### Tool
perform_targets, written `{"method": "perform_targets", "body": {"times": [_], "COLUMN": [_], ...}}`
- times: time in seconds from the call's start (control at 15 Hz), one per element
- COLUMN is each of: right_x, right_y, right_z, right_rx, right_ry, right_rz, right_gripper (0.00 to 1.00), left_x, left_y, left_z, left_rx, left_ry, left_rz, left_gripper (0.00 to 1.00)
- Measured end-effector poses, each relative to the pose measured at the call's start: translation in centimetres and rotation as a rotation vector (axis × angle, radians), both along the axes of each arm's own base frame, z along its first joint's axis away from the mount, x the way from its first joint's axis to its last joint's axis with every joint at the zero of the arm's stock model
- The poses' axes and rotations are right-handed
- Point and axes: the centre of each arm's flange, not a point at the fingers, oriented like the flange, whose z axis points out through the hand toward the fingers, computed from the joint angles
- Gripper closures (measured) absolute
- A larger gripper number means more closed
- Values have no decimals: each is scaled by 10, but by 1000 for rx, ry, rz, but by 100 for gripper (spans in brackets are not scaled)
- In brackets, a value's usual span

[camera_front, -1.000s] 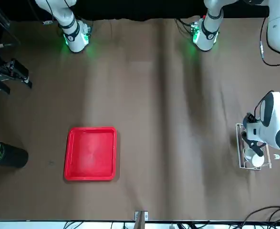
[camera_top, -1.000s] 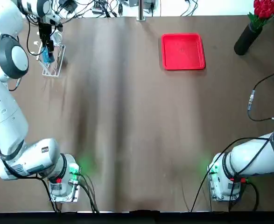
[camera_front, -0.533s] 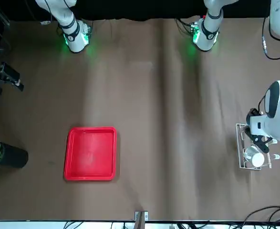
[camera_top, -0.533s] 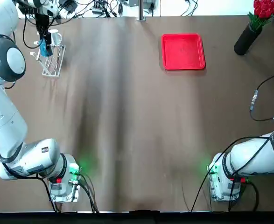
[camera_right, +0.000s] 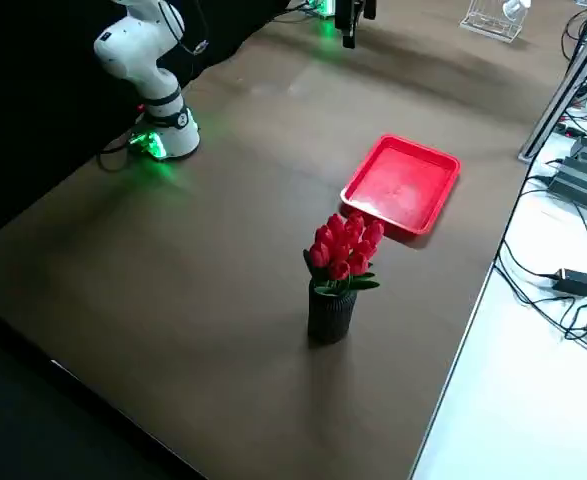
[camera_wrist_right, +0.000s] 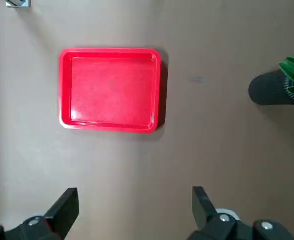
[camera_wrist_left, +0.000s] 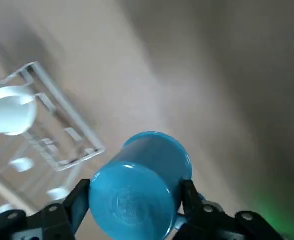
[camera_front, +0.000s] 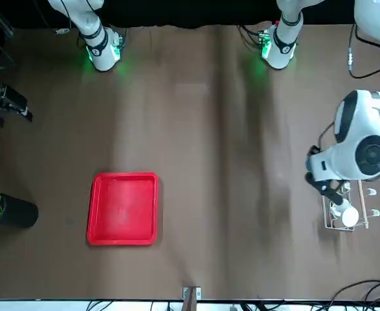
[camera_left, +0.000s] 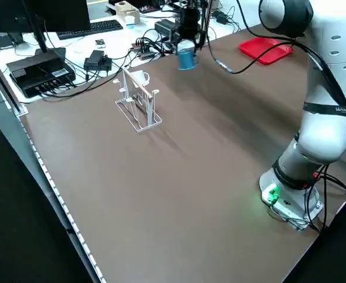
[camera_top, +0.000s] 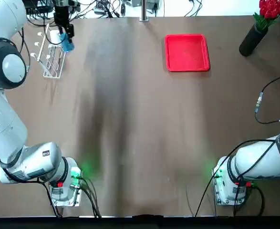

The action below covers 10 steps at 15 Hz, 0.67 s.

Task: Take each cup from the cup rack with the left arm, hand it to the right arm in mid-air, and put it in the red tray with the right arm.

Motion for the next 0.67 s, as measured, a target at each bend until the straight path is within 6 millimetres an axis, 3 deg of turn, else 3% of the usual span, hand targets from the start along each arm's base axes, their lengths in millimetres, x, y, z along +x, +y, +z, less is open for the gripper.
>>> {"method": "perform_targets", "body": {"times": [0.47,0.67], "right_x": [0,0], "right_y": [-11,-22], "right_z": [3,5], "right_rx": [128,211], "right_ry": [-6,-13], "right_rz": [-31,-57], "right_gripper": [0,0], "left_x": [-23,-34], "left_y": [-115,-153], "left_z": [14,23], "left_rx": [-150,-261], "left_ry": [-23,7], "left_rz": [190,256], "left_gripper": [21,21]}}
